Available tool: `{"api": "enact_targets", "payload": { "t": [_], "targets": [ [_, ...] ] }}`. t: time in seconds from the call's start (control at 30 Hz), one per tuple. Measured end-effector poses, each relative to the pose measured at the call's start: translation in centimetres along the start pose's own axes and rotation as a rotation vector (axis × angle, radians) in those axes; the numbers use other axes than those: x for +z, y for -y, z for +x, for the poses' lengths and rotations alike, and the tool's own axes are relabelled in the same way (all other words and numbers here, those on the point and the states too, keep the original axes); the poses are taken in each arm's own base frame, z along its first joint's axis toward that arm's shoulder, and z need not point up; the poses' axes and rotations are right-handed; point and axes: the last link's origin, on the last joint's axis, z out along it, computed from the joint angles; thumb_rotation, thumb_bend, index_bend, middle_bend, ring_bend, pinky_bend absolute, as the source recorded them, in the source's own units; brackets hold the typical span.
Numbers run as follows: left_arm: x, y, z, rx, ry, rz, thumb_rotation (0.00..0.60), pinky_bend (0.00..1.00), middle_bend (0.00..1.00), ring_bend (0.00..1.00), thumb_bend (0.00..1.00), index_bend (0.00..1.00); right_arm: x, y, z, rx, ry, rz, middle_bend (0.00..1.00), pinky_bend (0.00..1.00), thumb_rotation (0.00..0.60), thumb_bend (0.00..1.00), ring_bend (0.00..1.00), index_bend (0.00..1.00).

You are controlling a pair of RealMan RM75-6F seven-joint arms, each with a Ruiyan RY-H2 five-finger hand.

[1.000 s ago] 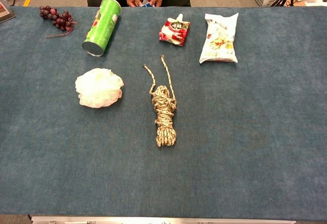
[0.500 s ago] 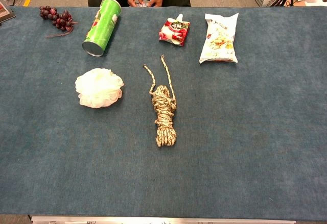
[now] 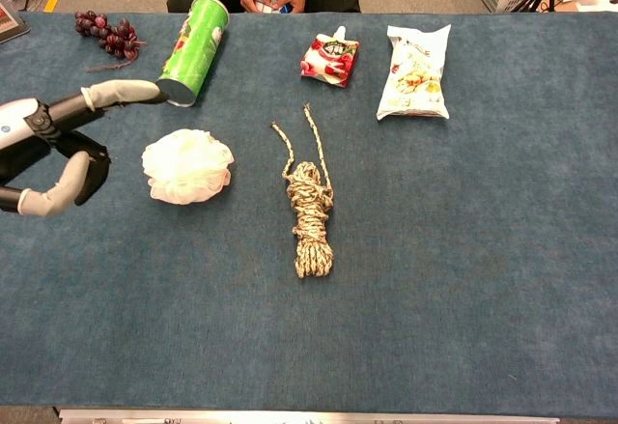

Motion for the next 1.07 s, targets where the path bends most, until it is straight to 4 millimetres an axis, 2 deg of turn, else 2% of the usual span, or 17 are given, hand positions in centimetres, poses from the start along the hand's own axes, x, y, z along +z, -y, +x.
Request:
{"api": "enact_targets", "payload": {
  "t": [0.07,0.3,0.37,0.53,1.07],
  "targets": [
    [0.5,-0.7,-0.6,-0.058,0.037,-0.034,0.600,0.83,0.05,0.69,0.79,0.00,0.0,0.0,0.0,-0.001,0.002,-0.002,0.35,0.63,0.600,0.90,0.33,0.29],
    [1.4,-2.8,-1.6,-0.239,0.104,-0.134,0.600,0.84,0.05,0.70,0.98,0.00,0.0,-0.2,-0.2,-0.001,0.011,-0.007,0.35,0.63,0.600,0.90,0.33,0.30],
    [1.4,-3.4,-1.7,-0.279,0.114,-0.164,0.600,0.84,0.05,0.70,1.00,0.00,0.0,-0.3,-0.2,-0.003,0.012,-0.010,0.35,0.63,0.600,0.90,0.33,0.30],
    [1.3,-4.1,-1.8,-0.310,0.105,-0.217,0.600,0.84,0.05,0.70,1.00,0.02,0.0,-0.4,-0.2,-0.005,0.014,-0.015,0.35,0.63,0.600,0.90,0.34,0.30],
    [1.4,-3.8,-1.7,-0.344,0.071,-0.230,0.600,0.84,0.06,0.70,1.00,0.02,0.2,-0.3,-0.2,-0.010,0.020,-0.014,0.35,0.63,0.600,0.90,0.33,0.30]
  ]
}}
